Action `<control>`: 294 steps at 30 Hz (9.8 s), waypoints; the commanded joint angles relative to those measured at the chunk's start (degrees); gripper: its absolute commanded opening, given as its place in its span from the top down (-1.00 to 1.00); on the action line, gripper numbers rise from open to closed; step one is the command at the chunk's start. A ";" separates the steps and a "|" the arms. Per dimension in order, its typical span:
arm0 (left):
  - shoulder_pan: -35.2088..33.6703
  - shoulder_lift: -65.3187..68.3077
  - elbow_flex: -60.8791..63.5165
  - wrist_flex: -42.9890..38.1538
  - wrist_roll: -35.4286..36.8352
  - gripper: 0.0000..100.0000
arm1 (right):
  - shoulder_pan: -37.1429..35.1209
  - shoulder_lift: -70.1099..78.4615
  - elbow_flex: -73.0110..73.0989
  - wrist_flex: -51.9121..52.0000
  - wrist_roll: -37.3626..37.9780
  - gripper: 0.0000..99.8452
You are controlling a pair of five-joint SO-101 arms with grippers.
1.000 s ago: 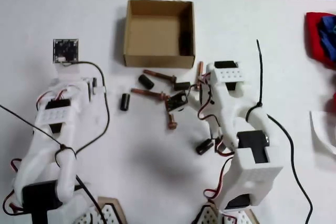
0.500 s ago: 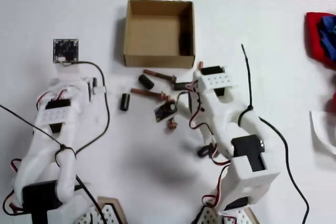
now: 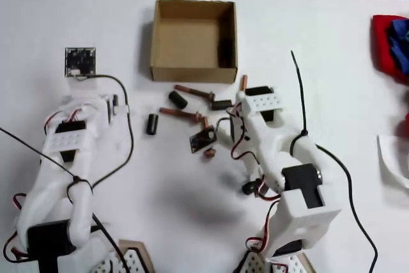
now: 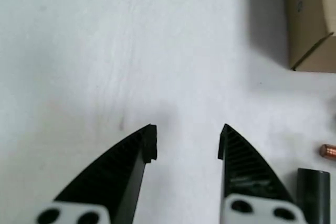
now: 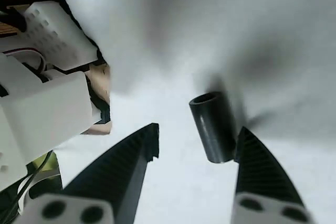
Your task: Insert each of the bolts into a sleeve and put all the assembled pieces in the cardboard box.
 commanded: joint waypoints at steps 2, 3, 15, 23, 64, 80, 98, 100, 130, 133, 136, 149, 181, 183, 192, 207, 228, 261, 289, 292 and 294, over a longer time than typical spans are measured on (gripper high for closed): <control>-0.35 -0.35 -0.13 -1.14 0.18 0.58 | 0.57 0.31 0.18 -2.42 -0.79 0.54; -0.35 -0.35 -0.13 -1.14 0.18 0.58 | 0.57 0.31 0.53 -3.21 -0.79 0.54; -0.35 -0.35 -0.13 -1.14 0.18 0.58 | 0.75 0.48 6.07 -10.59 -0.70 0.54; -0.35 -0.35 -0.13 -1.05 0.18 0.58 | 2.15 8.48 4.04 -10.51 -2.46 0.55; -0.44 -0.44 -0.13 -0.97 0.09 0.58 | 6.90 15.52 -11.08 -9.80 -16.97 0.65; -0.44 -0.44 -0.13 -1.05 0.09 0.58 | 5.93 16.84 -25.85 -18.15 -33.76 0.96; -0.53 -0.44 -0.13 -0.97 0.09 0.58 | 5.85 31.87 -44.48 -5.58 -50.55 0.70; -0.53 -0.44 -0.13 -0.97 0.09 0.58 | 5.49 31.87 -44.40 -4.26 -50.90 0.73; -0.70 -0.44 -0.13 -1.05 0.09 0.58 | 3.91 23.78 -40.62 -14.64 -50.64 0.73; -0.70 -0.44 -0.13 -1.05 0.00 0.58 | 4.18 22.02 -40.62 -15.87 -50.64 0.73; -0.70 -0.44 -0.13 -1.05 0.00 0.58 | 4.09 19.65 -40.62 -16.57 -50.73 0.73; -0.70 -0.44 -0.13 -1.05 0.00 0.58 | 3.56 15.08 -31.91 -17.45 -50.64 0.64; -0.70 -0.44 -0.13 -0.88 0.00 0.58 | 10.77 16.04 -24.09 -25.45 -49.32 0.65; -0.70 -0.44 -0.13 -0.97 0.00 0.58 | 10.86 16.31 -24.00 -25.45 -49.32 0.65; -0.70 -0.44 -0.13 -0.97 0.00 0.58 | 10.51 16.31 -23.91 -24.13 -49.67 0.88; -0.70 -0.44 -0.13 -0.88 0.00 0.58 | 8.84 10.95 -24.00 -19.47 -49.32 0.94; -0.70 -0.44 -0.13 -0.88 0.00 0.58 | 9.27 11.03 -23.91 -15.25 -47.38 0.72; 21.45 13.10 -36.70 44.40 0.09 0.58 | 18.95 -14.02 -13.27 -27.03 -63.65 0.96; 43.69 64.97 -103.96 82.99 35.96 0.58 | 35.47 -19.21 -5.54 -27.38 -57.67 0.96; 44.84 63.21 -104.22 82.73 36.04 0.58 | 35.47 -19.21 -5.54 -27.38 -57.67 0.96; 46.68 63.03 -104.22 82.73 36.04 0.58 | 35.47 -19.21 -5.54 -27.38 -57.67 0.96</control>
